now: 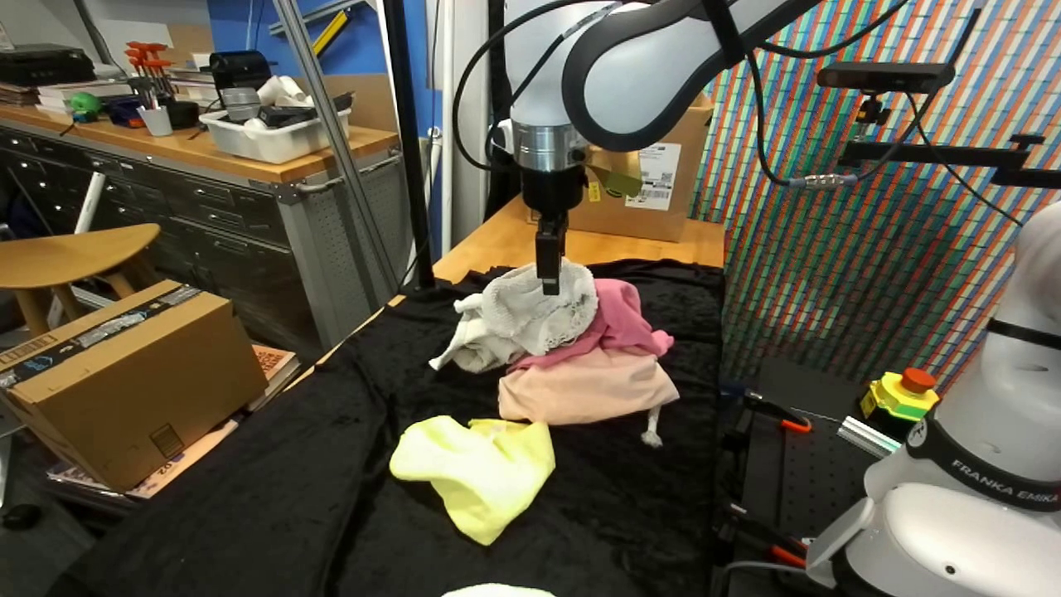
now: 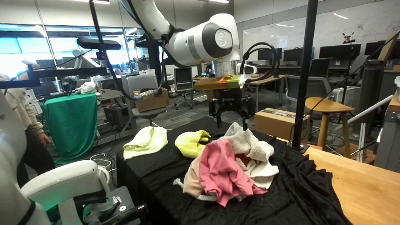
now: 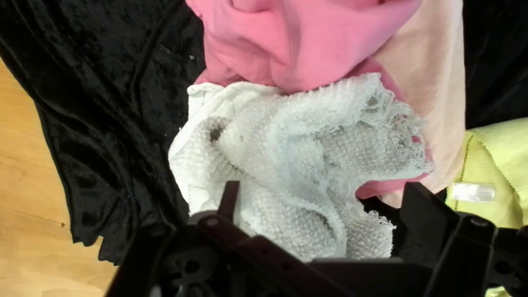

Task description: Put the things on one heap

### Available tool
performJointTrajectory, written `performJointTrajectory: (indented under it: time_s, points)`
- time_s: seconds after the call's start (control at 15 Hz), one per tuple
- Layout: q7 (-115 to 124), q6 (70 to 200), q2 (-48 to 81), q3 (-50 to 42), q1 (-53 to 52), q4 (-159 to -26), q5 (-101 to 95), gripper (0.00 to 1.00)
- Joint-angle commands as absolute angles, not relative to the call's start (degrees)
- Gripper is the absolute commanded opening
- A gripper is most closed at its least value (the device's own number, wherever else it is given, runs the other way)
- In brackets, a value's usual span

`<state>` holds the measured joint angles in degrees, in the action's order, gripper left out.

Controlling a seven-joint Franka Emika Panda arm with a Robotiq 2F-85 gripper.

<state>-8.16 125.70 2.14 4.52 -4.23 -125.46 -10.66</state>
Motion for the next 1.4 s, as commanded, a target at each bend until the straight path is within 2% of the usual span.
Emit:
performJointTrajectory:
  time_s: [0.0, 0.8, 1.33]
  points:
    - [-9.37, 128.77, -0.57, 5.74, -5.46, -129.24, -11.18, 1.0]
    - [3.38, 131.1, 3.32, 15.16, -15.11, -132.15, -9.9, 1.0]
    - [4.57, 131.75, 9.17, 18.76, -18.76, -130.7, -0.21, 1.0]
